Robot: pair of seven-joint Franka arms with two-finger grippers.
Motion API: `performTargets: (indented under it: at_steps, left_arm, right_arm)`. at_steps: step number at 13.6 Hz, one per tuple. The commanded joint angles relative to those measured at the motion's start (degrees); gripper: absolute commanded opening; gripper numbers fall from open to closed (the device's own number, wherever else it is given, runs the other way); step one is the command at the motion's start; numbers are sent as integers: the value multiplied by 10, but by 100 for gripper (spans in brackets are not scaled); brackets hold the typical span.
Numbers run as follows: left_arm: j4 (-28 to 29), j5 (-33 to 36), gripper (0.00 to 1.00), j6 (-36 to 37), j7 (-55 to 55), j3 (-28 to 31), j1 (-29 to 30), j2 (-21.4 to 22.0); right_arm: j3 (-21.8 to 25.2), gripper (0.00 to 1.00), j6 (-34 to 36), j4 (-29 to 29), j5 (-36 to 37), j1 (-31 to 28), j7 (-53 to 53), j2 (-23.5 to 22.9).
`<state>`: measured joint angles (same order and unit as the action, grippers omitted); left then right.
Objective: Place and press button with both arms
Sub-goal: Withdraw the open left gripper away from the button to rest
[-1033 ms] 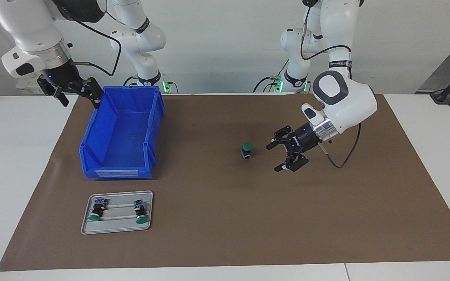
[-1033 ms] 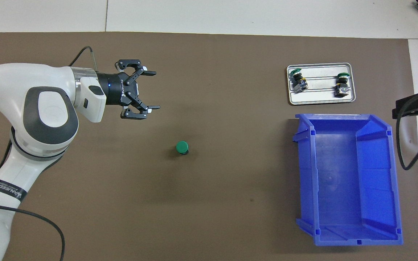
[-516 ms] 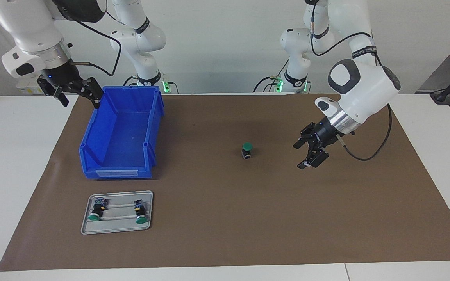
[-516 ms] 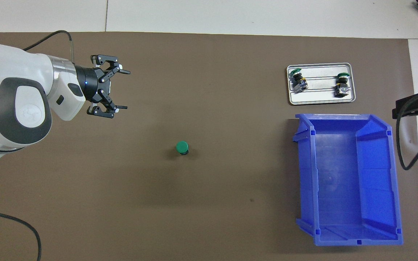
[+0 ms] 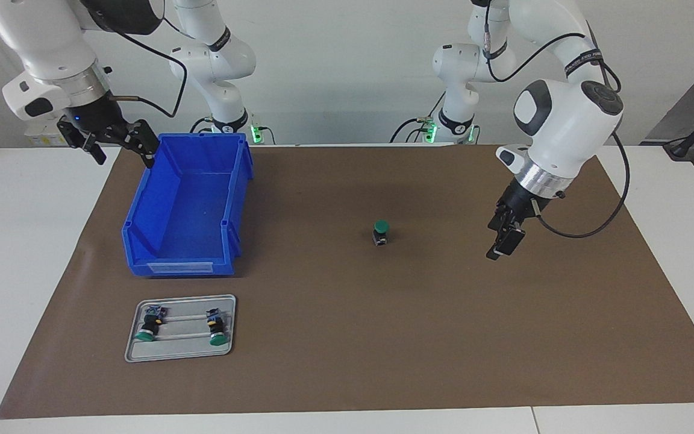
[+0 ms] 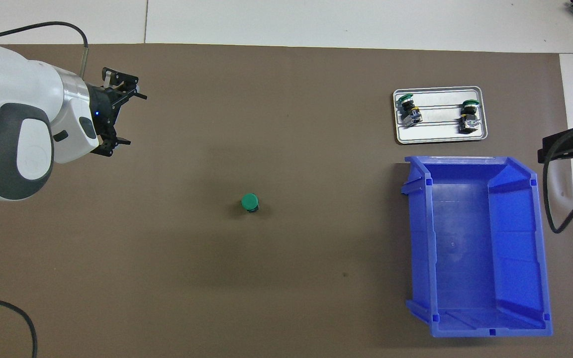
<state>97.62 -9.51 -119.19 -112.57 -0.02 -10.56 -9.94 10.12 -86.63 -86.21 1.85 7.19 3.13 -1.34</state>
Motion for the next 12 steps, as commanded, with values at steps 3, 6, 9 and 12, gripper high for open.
performTargets:
  at_steps: [3,6,9,12]
  left_arm:
    - [0,31,100,41,-42,-2,52,21]
    - [5,34,100,49,20,-2,48,34]
    - [5,38,100,69,170,-2,45,46]
    - [5,42,100,87,309,-2,44,59]
  right_arm:
    - [-3,100,4,-8,-4,-2,3,9]
    - [-3,100,4,-8,-4,-2,3,9]
    - [-3,100,4,-8,-4,-2,3,9]
    - [-3,100,4,-8,-4,-2,3,9]
